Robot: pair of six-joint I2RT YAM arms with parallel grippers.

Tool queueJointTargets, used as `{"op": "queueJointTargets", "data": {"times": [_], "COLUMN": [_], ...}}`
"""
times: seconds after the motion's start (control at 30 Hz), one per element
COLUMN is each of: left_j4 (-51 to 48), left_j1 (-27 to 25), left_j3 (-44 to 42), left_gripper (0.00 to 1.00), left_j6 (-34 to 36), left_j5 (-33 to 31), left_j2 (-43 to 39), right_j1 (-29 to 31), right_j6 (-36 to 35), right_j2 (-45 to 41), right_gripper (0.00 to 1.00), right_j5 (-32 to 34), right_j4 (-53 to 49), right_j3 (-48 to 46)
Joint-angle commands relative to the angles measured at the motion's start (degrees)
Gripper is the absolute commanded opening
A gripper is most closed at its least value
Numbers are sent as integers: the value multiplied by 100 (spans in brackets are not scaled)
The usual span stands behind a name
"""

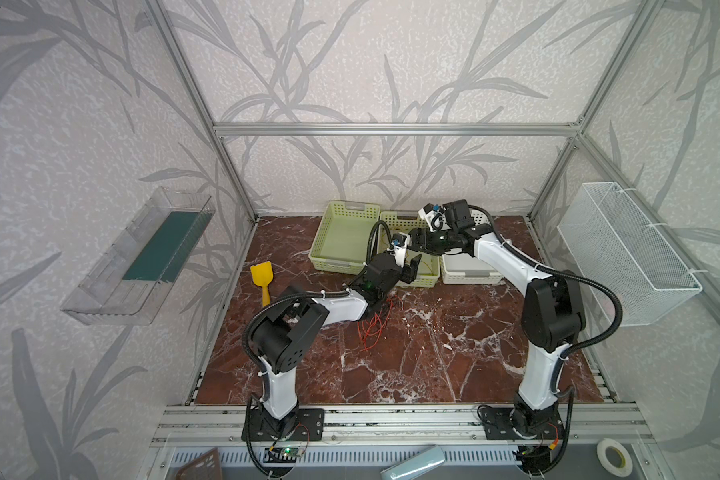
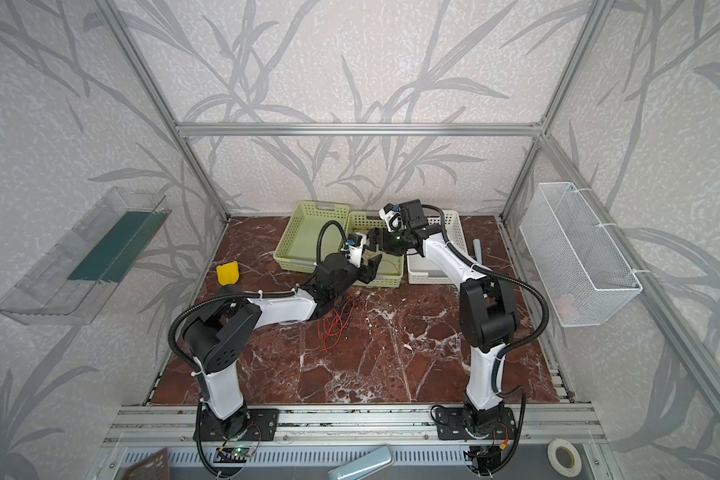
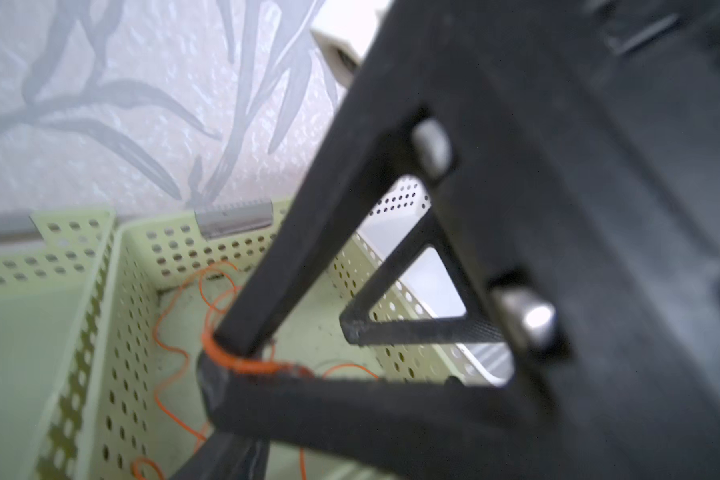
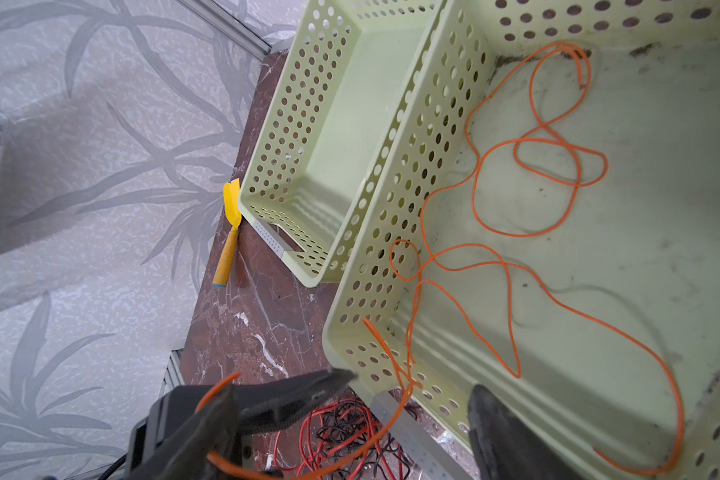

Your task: Untangle the cables

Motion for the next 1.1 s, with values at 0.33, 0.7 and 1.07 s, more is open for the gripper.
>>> {"op": "queueJointTargets", "data": {"times": [0.33, 0.7, 1.07], "left_j4": [-1620, -2901, -5364], "left_j1": [259, 319, 322], "left_j3": [1036, 1910, 3031], "left_gripper": [0, 46, 99], "left_j6": [-336, -289, 123], "left_j5": [336, 219, -331], "left_j2": [669, 877, 676], "right_j1": [-727, -923, -931], "right_j6": [812, 33, -794], "right_j2": [-384, -451, -1842], "right_gripper": [84, 85, 85], "right_j5": [-507, 101, 1078], "right_j4": [883, -19, -328], "right_j3": [404, 917, -662]}}
